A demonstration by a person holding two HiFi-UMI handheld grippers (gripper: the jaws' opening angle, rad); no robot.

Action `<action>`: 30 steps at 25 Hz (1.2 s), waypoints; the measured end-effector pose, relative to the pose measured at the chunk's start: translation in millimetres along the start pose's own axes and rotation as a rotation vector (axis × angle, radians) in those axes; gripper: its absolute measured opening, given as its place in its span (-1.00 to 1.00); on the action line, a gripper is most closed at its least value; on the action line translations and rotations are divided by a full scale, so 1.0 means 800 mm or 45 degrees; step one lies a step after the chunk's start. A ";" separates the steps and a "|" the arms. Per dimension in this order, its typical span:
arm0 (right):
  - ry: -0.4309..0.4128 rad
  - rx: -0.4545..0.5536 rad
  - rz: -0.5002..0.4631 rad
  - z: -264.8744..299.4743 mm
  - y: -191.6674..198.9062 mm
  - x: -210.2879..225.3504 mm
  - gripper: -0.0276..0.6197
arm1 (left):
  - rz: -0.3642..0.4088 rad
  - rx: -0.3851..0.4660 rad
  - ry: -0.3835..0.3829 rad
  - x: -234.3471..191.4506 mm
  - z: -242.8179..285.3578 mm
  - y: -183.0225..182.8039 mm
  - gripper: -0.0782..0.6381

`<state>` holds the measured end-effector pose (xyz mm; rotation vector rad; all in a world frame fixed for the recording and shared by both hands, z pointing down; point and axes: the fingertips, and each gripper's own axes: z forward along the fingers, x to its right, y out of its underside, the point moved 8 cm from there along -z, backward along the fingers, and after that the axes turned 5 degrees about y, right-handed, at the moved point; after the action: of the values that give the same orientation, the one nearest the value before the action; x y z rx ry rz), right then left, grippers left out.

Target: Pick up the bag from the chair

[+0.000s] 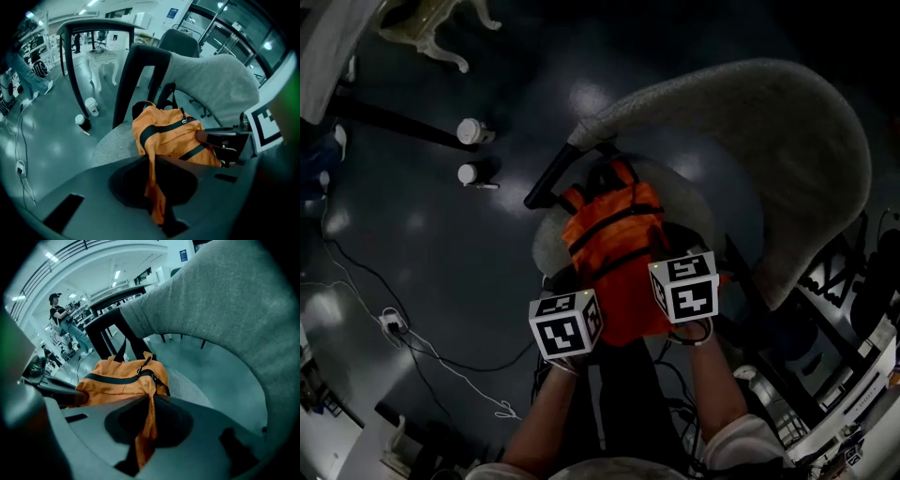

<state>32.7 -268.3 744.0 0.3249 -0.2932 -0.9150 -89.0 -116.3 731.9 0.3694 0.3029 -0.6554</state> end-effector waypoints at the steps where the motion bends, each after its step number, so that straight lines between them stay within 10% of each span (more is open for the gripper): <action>1: 0.002 0.009 0.021 -0.008 0.000 0.001 -0.77 | 0.008 -0.001 0.004 0.004 -0.005 -0.002 -0.70; 30: 0.188 0.436 0.513 -0.292 0.026 0.002 -0.77 | 0.544 0.095 0.243 0.149 -0.199 -0.067 -0.71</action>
<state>137.8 -222.8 539.2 0.6212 -0.3632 -0.4386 -58.2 -151.5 531.5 0.5513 0.3681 -0.2121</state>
